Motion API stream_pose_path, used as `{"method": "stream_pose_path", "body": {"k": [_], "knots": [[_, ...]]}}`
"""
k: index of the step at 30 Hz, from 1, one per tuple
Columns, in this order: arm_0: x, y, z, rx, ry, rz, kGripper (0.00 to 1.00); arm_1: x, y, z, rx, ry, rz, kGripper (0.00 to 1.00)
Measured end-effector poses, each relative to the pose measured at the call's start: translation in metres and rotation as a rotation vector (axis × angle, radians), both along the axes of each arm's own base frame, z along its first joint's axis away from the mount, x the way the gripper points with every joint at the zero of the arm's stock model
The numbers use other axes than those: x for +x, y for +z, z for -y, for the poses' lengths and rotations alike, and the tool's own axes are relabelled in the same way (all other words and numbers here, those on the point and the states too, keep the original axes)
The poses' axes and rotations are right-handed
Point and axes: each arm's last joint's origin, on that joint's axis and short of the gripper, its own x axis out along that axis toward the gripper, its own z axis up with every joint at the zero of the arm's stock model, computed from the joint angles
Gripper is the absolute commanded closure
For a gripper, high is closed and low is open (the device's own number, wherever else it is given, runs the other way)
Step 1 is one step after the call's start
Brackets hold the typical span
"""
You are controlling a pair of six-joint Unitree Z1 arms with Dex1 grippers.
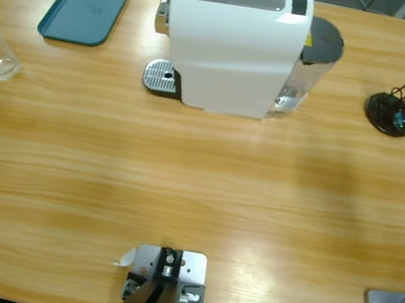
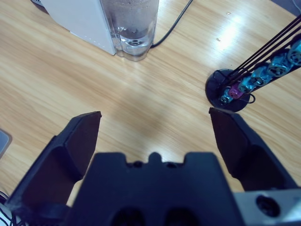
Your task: Pour coffee
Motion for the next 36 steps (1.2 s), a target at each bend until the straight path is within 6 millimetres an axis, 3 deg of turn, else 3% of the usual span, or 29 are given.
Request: {"method": "stream_pose_path", "body": {"k": [14, 20, 24, 30, 36], "knots": [[0.0, 0.0, 0.0, 0.003, 0.003, 0.001, 0.0, 0.0, 0.0, 0.0, 0.0, 0.0, 0.0, 0.0], [0.012, 0.004, 0.003, -0.021, 0.131, 0.007, 0.0, 0.0, 0.0, 0.0, 0.0, 0.0, 0.0, 0.0], [0.037, 0.014, 0.019, -0.09, 0.2, -0.036, 0.0, 0.0, 0.0, 0.0, 0.0, 0.0, 0.0, 0.0], [0.089, 0.056, 0.054, -0.369, 0.259, -0.206, 0.002, 0.0, 0.0, 0.0, 0.0, 0.0, 0.0, 0.0], [0.157, 0.057, 0.089, -0.535, 0.297, -0.344, 0.014, 0.0, 0.0, 0.0, 0.0, 0.0, 0.0, 0.0]]}}
